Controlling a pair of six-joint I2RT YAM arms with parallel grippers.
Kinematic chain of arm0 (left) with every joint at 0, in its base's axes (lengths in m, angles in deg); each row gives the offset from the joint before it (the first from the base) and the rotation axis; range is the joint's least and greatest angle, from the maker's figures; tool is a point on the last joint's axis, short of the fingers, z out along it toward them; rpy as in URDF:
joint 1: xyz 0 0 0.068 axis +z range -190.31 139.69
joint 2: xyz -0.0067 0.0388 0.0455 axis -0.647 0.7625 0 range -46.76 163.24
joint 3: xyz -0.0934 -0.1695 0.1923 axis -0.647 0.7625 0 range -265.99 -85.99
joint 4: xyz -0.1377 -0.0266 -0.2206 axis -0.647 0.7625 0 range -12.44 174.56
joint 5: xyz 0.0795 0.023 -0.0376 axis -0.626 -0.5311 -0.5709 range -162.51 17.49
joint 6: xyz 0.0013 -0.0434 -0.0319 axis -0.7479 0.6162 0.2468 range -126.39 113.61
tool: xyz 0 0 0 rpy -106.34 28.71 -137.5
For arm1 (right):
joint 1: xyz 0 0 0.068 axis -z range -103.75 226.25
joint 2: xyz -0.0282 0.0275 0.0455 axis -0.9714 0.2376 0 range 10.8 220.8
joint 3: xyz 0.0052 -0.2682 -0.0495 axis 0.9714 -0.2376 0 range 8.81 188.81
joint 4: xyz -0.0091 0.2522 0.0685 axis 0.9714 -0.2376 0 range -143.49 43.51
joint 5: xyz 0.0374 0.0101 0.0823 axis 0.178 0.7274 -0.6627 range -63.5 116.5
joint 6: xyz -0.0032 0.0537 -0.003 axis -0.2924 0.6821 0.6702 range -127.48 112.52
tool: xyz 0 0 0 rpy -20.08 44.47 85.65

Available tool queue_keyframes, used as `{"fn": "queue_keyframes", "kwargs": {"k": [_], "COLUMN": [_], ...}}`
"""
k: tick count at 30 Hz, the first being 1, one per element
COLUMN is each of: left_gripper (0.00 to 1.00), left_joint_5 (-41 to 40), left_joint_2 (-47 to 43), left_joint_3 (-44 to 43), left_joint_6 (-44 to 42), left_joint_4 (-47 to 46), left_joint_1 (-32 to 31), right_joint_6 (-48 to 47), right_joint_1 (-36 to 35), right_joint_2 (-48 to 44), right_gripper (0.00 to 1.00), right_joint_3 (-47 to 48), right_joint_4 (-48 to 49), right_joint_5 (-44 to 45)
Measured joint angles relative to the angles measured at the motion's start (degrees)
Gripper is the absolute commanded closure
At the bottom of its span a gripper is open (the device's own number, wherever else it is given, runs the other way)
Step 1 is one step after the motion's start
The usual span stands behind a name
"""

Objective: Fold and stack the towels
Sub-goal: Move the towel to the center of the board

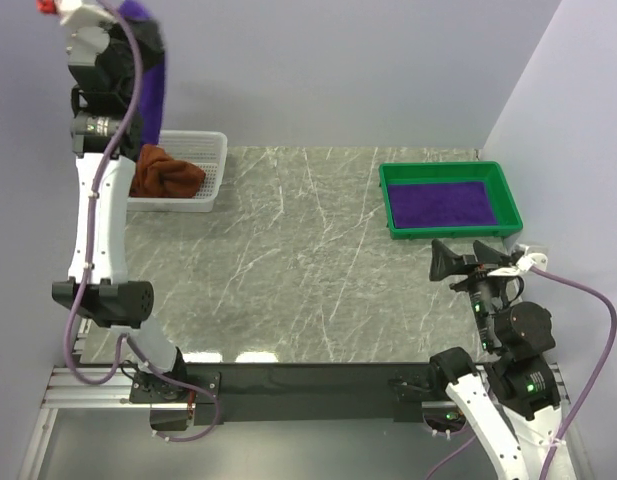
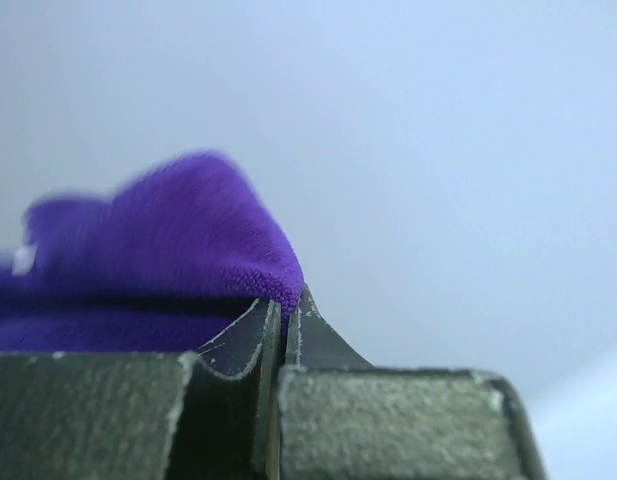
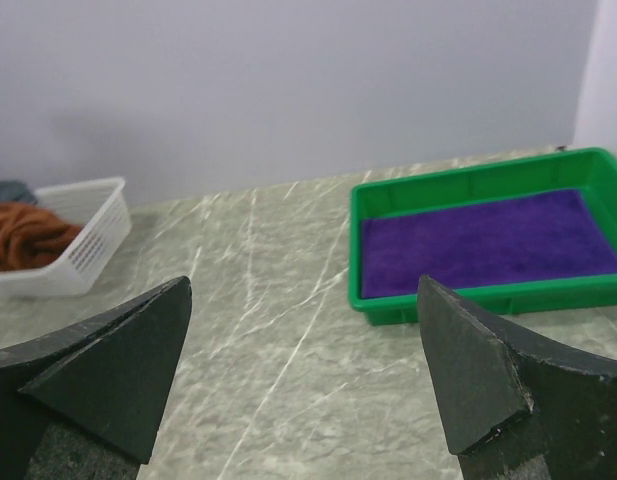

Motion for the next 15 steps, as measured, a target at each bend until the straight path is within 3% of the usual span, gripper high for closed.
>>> {"fn": "queue_keyframes", "kwargs": {"k": [8, 15], "left_gripper": [0.99, 0.99], "left_joint_5": [12.1, 14.6], "left_joint_2": [-4.9, -20.2], "left_joint_3": [0.4, 20.5], "left_joint_6": [-4.4, -3.2], "left_joint_4": [-3.5, -3.0], "left_joint_1": [-12.5, -15.6], "right_joint_6": [-0.9, -1.0], "right_joint_1": [0.0, 0.0], "right_joint_2": [5.0, 8.2], "right_gripper": [0.00, 0.00], "right_joint_3": [5.2, 11.2], "right_joint_4": [1.3, 1.3], "right_joint_5": [-6.8, -11.0]}}
